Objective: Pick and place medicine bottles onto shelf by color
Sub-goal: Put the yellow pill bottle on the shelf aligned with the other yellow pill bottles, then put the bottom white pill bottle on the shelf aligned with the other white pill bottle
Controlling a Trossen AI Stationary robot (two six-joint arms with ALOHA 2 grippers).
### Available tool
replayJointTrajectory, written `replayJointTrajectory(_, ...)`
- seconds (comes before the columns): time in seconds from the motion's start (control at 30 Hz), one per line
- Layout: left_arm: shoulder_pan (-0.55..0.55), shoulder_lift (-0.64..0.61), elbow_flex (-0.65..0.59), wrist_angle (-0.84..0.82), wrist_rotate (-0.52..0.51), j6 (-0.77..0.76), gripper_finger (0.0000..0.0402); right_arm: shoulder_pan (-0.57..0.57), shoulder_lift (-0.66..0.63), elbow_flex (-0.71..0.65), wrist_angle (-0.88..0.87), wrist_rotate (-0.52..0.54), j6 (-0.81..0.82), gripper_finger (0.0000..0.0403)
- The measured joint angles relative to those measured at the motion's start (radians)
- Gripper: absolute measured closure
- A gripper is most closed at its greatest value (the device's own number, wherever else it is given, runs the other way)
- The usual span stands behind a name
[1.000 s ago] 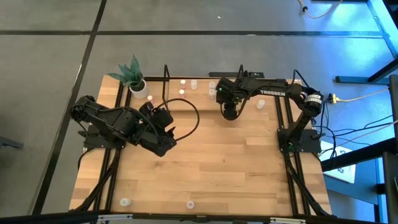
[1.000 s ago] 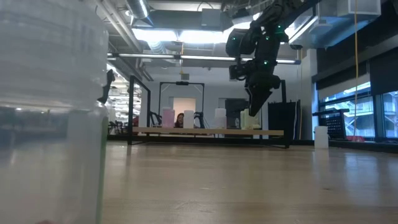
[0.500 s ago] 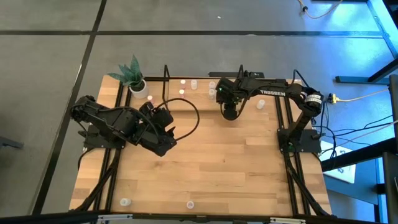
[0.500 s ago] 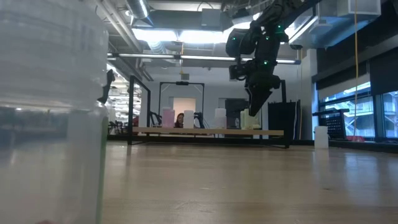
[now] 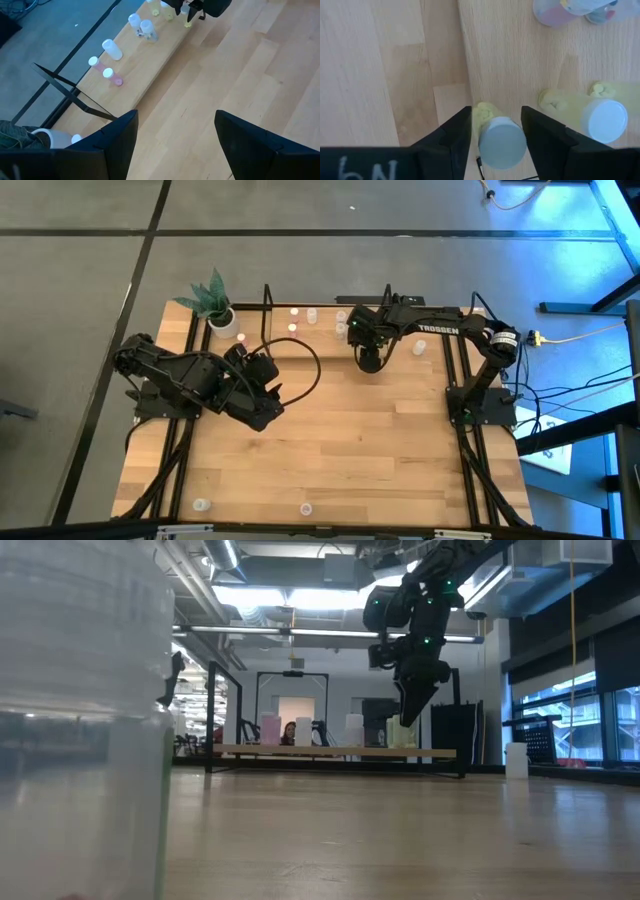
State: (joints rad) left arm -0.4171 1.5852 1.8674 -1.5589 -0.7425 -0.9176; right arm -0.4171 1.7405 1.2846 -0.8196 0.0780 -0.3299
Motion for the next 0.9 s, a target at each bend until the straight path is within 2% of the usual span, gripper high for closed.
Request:
replayJointTrajectory(0.23, 0.000, 0.000, 0.000, 0.000, 0.000, 0.000, 0.0145, 0.000, 0.000, 0.000, 0.000, 0.043, 0.000, 0.0229)
replayJointTrajectory(0.9, 0.000, 0.000, 0.000, 0.000, 0.000, 0.003, 0.0145, 0.000, -0.001, 0.001, 0.000, 0.042, 0.011, 0.0229)
